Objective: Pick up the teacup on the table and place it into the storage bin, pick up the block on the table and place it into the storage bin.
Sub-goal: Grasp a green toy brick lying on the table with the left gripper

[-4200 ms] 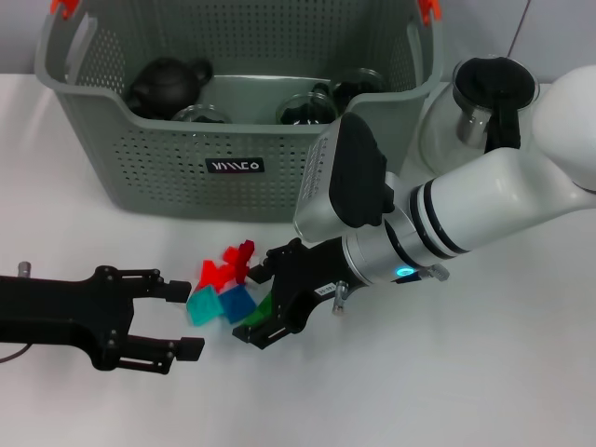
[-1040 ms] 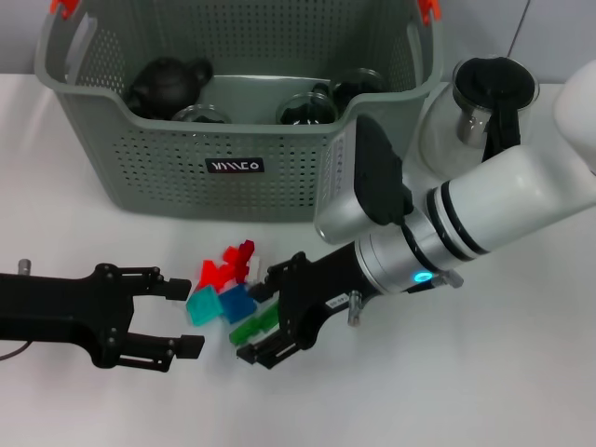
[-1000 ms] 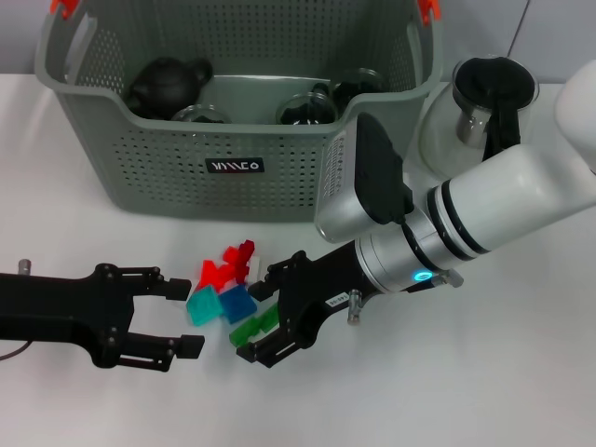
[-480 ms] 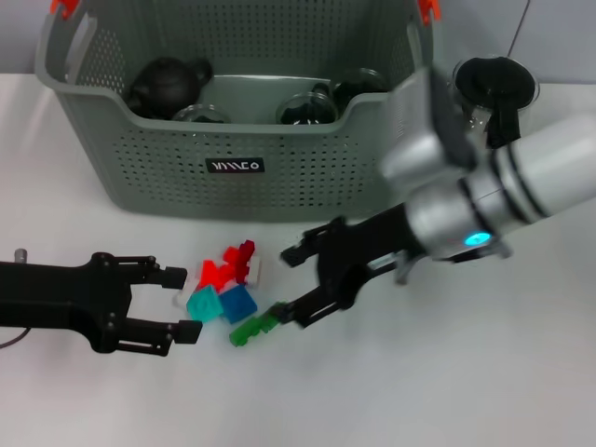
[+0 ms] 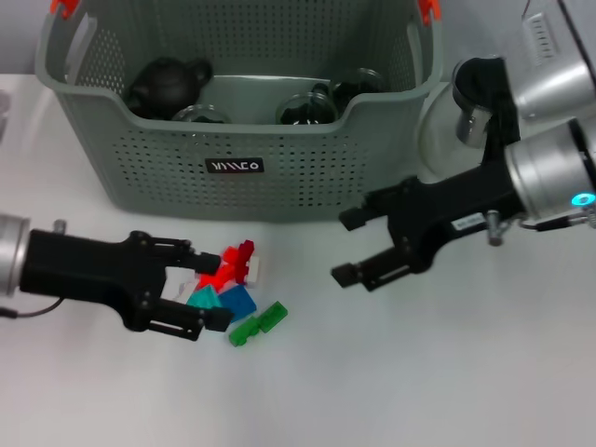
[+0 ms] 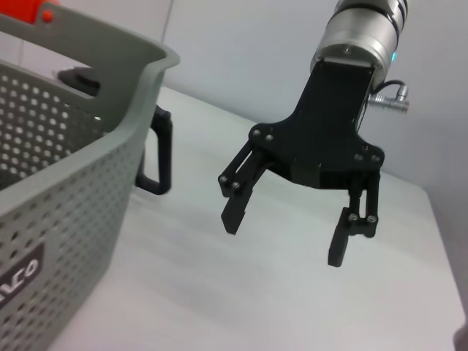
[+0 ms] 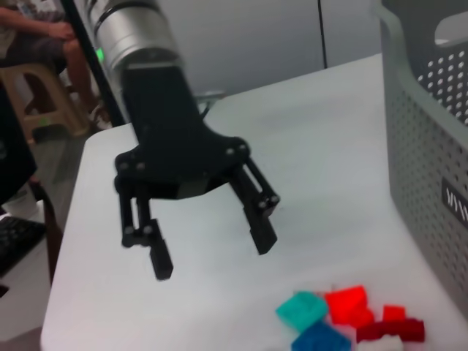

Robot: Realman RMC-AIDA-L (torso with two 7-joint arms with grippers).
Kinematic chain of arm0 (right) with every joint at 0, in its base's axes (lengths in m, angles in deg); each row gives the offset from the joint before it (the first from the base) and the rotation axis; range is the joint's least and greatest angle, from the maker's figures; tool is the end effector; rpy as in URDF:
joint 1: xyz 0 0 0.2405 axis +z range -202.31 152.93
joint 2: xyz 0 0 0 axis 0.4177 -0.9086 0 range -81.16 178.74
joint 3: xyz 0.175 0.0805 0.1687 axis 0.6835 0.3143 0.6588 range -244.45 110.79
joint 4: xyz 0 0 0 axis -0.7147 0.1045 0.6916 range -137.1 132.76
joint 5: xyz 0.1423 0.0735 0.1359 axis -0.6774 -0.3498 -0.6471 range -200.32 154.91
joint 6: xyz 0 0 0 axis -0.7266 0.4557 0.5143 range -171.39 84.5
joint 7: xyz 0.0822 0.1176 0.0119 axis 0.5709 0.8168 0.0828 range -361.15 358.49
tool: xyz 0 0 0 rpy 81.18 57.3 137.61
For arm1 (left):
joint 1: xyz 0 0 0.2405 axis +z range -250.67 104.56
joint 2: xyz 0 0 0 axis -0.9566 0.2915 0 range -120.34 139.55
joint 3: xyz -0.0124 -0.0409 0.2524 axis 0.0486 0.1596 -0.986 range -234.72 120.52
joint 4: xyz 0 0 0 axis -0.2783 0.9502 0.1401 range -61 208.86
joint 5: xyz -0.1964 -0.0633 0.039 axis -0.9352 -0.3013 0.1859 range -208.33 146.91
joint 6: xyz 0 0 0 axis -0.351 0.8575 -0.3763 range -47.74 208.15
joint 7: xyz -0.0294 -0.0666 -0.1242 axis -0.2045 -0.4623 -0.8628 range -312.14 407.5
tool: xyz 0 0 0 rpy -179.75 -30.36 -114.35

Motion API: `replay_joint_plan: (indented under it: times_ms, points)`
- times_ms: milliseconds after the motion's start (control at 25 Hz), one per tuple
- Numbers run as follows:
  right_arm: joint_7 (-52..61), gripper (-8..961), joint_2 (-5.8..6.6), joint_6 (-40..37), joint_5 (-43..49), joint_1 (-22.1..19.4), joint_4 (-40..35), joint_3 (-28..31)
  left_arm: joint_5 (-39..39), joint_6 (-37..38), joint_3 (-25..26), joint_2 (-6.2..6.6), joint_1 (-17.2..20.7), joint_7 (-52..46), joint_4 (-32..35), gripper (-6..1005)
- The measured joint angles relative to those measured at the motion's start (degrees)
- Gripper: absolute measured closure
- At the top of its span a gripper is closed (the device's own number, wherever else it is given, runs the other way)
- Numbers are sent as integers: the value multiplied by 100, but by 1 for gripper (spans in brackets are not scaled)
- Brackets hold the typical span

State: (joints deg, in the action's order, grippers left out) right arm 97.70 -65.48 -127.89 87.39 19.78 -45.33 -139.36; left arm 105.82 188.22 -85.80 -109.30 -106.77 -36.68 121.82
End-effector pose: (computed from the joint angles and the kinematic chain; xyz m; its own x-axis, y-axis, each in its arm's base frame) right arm 0.1607 0.3713 -0.0306 0.9570 -0.2494 -0.1484 -0.2461 -0.9684 0.0409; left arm -0.2617 0.3063 0.0310 0.8695 0.3929 0.2993 0.4052 -0.9139 0.0226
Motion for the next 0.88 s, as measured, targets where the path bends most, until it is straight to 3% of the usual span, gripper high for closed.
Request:
replay_joint_plan:
  times_ms: [200, 480, 880]
  points:
    - [-87, 71, -94, -349, 513, -106, -283, 232, -7, -16, -492, 46, -220, -211, 58, 174]
    - [-142, 71, -537, -339, 1090, -469, -923, 260, -43, -92, -715, 37, -308, -43, 80, 174]
    - [-106, 71, -579, -442, 1150, -555, -927, 230, -12, -205, -785, 34, -363, 52, 80, 175]
